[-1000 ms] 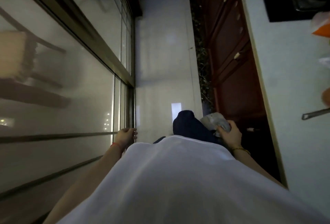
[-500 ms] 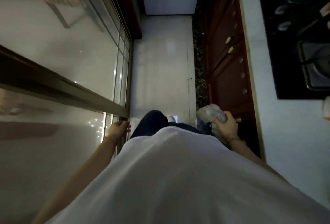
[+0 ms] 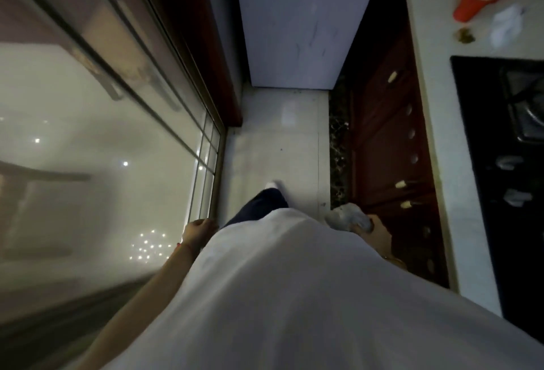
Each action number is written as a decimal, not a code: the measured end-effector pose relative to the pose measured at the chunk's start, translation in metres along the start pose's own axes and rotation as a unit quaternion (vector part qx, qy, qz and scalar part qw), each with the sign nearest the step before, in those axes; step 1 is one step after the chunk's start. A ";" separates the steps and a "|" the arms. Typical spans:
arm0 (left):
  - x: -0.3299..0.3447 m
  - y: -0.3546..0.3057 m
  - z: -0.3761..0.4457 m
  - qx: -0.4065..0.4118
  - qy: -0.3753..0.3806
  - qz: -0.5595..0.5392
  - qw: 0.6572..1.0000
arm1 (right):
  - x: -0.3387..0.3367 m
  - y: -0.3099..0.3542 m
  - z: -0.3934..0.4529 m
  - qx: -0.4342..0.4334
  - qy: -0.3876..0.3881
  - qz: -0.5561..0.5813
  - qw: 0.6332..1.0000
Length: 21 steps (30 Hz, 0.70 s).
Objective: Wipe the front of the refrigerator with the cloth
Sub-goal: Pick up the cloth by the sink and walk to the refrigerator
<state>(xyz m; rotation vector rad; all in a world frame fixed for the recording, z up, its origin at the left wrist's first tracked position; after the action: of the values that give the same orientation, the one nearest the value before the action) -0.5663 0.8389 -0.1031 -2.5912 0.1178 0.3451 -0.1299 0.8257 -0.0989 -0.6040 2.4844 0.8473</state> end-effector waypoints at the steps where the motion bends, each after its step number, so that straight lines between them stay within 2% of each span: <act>1: -0.002 -0.029 0.011 0.004 0.007 -0.022 1.000 | -0.009 0.022 0.016 -0.002 -0.006 0.007 1.000; 3: -0.003 -0.094 0.040 0.014 0.011 -0.051 0.999 | -0.026 0.065 0.047 -0.013 -0.034 0.033 0.999; 7: -0.003 -0.182 0.087 0.042 0.026 0.003 0.999 | -0.059 0.134 0.097 -0.034 -0.105 0.067 0.992; 13: 0.011 -0.272 0.142 0.046 0.035 0.017 0.998 | -0.084 0.206 0.184 -0.023 -0.088 0.012 0.996; 16: 0.021 -0.320 0.175 0.046 0.015 0.021 0.999 | -0.099 0.243 0.230 -0.030 -0.090 -0.012 0.995; 19: 0.031 -0.386 0.205 0.070 0.007 0.020 0.997 | -0.129 0.293 0.274 -0.073 -0.115 0.010 0.991; 21: 0.035 -0.447 0.213 0.117 -0.011 0.043 0.992 | -0.155 0.336 0.299 -0.123 -0.110 0.010 0.986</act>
<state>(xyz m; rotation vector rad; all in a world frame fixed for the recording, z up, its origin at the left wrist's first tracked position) -0.5133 1.3316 -0.0724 -2.3540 0.2482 0.3675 -0.1037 1.3001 -0.0768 -0.5337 2.2080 1.1736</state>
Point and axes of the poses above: each hand's wrist, its own z-axis towards the middle knuckle, its own x-axis out of the palm, y = z × x, the point moved 5 cm from there along z, towards the middle knuckle, and after that the axes turned 5 degrees about y, right-handed, at the moved point
